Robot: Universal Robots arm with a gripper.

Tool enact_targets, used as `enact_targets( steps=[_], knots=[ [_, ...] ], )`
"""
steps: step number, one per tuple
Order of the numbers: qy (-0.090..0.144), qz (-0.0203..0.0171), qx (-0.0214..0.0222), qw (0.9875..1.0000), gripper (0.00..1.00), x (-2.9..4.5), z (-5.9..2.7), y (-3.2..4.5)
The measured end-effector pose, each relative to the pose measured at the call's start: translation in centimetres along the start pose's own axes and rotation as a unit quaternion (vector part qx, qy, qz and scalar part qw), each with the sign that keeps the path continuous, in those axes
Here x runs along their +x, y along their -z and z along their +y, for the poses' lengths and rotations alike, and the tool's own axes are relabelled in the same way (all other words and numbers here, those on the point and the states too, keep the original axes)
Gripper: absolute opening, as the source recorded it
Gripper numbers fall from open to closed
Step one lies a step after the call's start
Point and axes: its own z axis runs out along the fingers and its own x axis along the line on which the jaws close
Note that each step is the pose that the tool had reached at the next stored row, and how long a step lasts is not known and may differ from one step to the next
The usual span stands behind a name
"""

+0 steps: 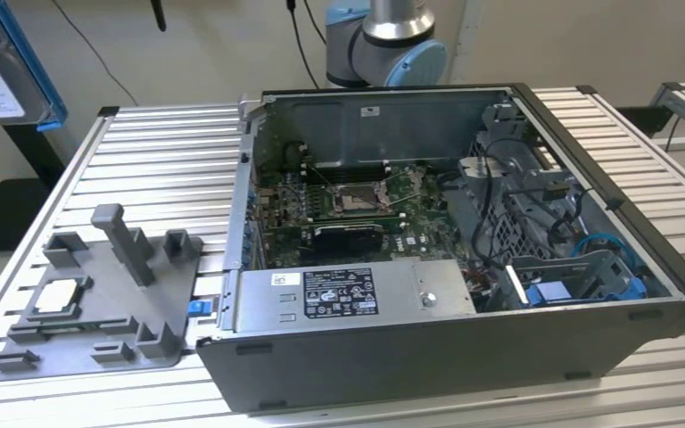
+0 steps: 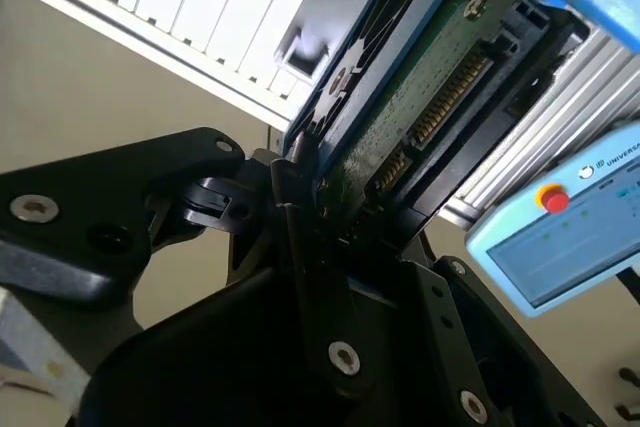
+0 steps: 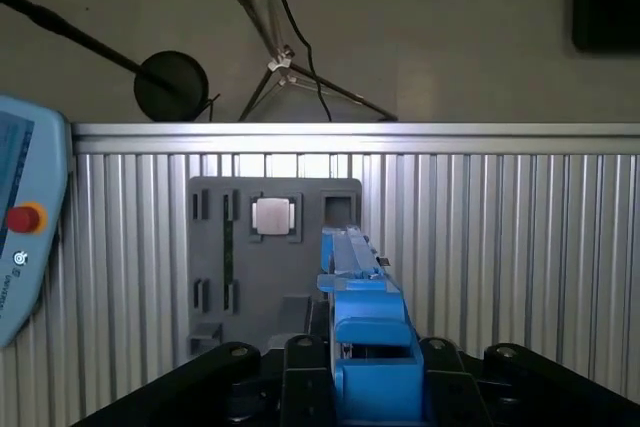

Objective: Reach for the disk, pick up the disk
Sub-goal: 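Pick up the disk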

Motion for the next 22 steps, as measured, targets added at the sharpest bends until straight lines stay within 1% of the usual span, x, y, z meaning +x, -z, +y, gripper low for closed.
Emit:
enact_targets(
  steps=[3, 13, 16, 22],
  knots=[
    [0.000, -0.0001, 0.0001, 1.0000, 0.00, 0.00, 0.01, 0.49],
    [0.000, -0.0010, 0.0002, 1.0000, 0.00, 0.01, -0.04, 0.51],
    [0.000, -0.0013, 0.0001, 1.0000, 0.00, 0.00, -0.36, 0.52],
    [0.000, -0.0018, 0.0001, 1.0000, 0.00, -0.02, -1.49, 0.53]
  ],
)
